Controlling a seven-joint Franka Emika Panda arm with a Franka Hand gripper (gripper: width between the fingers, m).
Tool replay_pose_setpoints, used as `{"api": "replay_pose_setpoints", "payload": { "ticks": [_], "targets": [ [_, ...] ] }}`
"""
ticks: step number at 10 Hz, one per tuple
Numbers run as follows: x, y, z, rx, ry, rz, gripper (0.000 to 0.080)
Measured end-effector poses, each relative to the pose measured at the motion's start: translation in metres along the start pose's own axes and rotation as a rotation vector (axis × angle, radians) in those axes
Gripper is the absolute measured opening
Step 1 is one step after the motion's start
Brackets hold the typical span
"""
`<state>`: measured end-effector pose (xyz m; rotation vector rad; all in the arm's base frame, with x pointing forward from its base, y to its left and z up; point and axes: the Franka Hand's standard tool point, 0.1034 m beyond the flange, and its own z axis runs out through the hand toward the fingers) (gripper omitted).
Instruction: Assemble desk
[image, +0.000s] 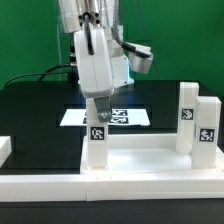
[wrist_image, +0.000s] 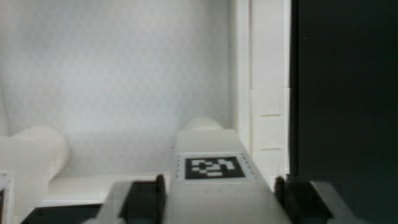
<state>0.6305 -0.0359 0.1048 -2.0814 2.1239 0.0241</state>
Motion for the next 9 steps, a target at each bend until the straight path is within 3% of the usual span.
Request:
{"api": "replay_pose_setpoints", "payload": {
  "ticks": [1,2,3,4,5,9],
  "targets": [
    [0.000,0.000,0.000,-0.001,0.000,-0.040,0.0289],
    [-0.001,0.005,0.000,-0.035,-0.006,-0.205,0.0487],
    [-0.002,0.008,0.000,-0.069,-0.010,-0.349,0.0597],
    [-0.004,0.010,0.000,-0.088,-0.018,-0.482,0.0597],
    [-0.003,0.010,0.001,-0.085,-0.019,-0.554,0.0633],
    [0.001,0.010,-0.001,-0.089,-0.024,-0.895,0.0649]
  ]
}}
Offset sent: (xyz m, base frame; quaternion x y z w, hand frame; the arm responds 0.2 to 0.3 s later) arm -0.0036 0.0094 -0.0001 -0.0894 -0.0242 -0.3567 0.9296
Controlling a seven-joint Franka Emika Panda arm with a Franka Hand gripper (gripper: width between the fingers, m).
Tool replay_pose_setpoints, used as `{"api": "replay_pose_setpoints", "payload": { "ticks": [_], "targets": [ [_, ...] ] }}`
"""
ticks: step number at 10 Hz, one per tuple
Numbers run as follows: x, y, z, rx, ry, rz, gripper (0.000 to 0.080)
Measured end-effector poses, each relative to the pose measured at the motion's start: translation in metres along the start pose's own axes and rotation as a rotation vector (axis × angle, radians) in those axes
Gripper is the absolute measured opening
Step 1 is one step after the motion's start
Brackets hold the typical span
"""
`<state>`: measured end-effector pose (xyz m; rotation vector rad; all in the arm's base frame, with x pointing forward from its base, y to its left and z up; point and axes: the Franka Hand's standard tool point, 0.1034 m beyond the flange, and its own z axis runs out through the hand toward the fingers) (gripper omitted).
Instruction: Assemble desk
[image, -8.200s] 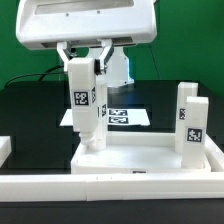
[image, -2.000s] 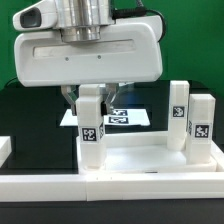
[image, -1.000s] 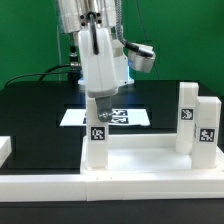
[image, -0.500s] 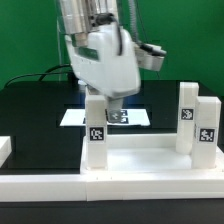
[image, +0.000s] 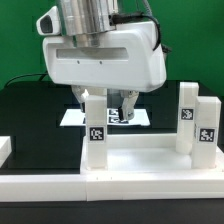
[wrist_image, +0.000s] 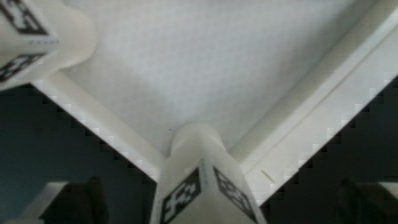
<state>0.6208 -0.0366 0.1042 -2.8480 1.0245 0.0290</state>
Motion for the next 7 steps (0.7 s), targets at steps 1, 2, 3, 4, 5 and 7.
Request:
{"api": "replay_pose_setpoints", "payload": {
  "ticks": [1,2,3,4,5,7],
  "targets": [
    [0.0038,0.0020,-0.0023,-0.017,0.010,-0.161,0.0649],
    [0.0056,0.0018,-0.0034,-0.030,0.015,-0.295,0.0649],
    [0.0054,-0.0049,-0.0022,-0.048,0.041,-0.465,0.0649],
    [0.0035,-0.0071,0.0015,-0.058,0.061,-0.612,0.0649],
    [0.0057,-0.0022,0.0016,-0.059,0.061,-0.595,0.0649],
    [0.0054,-0.0027,0.0017,-0.058,0.062,-0.563,0.0602]
  ]
}}
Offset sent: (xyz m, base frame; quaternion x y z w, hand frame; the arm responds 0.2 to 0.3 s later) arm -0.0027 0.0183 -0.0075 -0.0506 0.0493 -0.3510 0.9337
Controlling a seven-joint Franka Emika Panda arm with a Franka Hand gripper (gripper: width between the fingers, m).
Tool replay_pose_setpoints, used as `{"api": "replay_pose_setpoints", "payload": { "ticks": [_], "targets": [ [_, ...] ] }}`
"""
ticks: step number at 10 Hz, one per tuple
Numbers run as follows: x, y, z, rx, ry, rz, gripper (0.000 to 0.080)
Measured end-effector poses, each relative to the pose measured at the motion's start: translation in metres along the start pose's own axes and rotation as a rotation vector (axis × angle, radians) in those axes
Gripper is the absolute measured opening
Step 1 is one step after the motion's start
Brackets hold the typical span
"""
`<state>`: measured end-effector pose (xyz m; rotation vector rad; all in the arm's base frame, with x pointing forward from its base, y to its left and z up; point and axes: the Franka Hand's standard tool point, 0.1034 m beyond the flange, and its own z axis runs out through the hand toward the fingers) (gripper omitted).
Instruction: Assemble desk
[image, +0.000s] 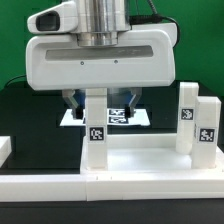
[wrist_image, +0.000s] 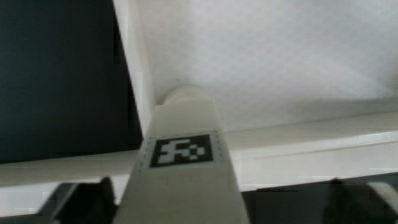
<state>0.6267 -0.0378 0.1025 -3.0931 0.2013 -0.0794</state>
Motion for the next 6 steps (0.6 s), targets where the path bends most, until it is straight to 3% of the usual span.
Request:
{"api": "replay_pose_setpoints", "payload": {
  "ticks": [1,2,3,6],
  "targets": [
    [0.0006,0.0022,-0.0005,-0.002,0.002,0.035,0.0427],
    [0.0012,0.0067,-0.0012,-0.006,0.004,0.125,0.0427],
    [0.0012,0.0069,-0.0010,-0.006,0.004,0.186,0.0288],
    [0.0025,0.0064,-0.0014,-0.001,0.012,0.472,0.0288]
  ]
}}
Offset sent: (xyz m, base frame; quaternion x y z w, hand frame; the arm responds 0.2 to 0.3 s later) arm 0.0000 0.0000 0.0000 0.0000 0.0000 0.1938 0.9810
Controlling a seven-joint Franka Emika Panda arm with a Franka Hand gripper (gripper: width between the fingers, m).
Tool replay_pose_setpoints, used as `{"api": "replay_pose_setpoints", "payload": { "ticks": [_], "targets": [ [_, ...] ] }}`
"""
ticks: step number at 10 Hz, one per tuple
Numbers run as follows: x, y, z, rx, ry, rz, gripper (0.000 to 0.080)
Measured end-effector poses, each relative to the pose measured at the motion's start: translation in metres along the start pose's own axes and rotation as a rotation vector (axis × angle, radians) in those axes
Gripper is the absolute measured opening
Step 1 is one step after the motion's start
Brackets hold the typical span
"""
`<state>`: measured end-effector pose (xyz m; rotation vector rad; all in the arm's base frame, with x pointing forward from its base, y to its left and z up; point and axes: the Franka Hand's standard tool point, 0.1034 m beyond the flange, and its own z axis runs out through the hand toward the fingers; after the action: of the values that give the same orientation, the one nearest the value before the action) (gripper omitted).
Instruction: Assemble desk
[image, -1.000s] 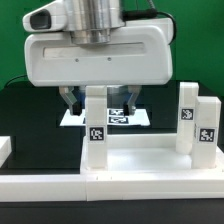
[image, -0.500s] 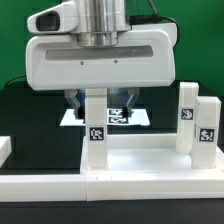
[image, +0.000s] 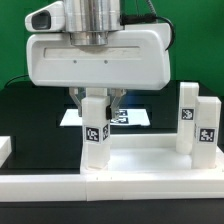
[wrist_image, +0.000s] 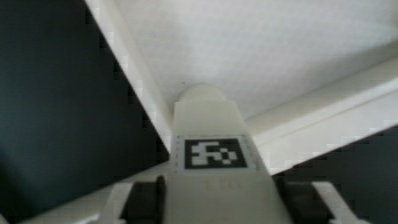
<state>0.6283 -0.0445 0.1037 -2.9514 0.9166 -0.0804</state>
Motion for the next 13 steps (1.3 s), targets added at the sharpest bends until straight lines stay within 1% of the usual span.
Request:
{"api": "replay_pose_setpoints", "payload": {
  "ticks": [1,4,5,6,7,8,9,10,11,12,13],
  "targets": [
    [0.000,0.000,0.000,0.008,0.002,0.119,0.0288],
    [-0.003,-0.006,0.002,0.006,0.001,0.575,0.0289],
    [-0.002,-0.006,0.002,0.024,-0.005,0.717,0.0289],
    [-0.001,-0.004,0.004,0.059,-0.016,0.822,0.0289],
    [-0.001,-0.004,0.004,0.091,-0.014,0.982,0.0290],
    [-0.002,-0.006,0.004,0.093,-0.014,1.032,0.0290],
    [-0.002,-0.006,0.004,0.093,-0.013,1.012,0.0371],
    [-0.003,-0.006,0.004,0.093,-0.013,0.987,0.0371],
    [-0.004,-0.007,0.004,0.074,-0.016,0.899,0.0507],
    [-0.004,-0.011,-0.002,0.034,-0.034,0.679,0.0619],
    [-0.001,-0.012,-0.003,0.029,-0.043,0.485,0.0640]
  ]
}}
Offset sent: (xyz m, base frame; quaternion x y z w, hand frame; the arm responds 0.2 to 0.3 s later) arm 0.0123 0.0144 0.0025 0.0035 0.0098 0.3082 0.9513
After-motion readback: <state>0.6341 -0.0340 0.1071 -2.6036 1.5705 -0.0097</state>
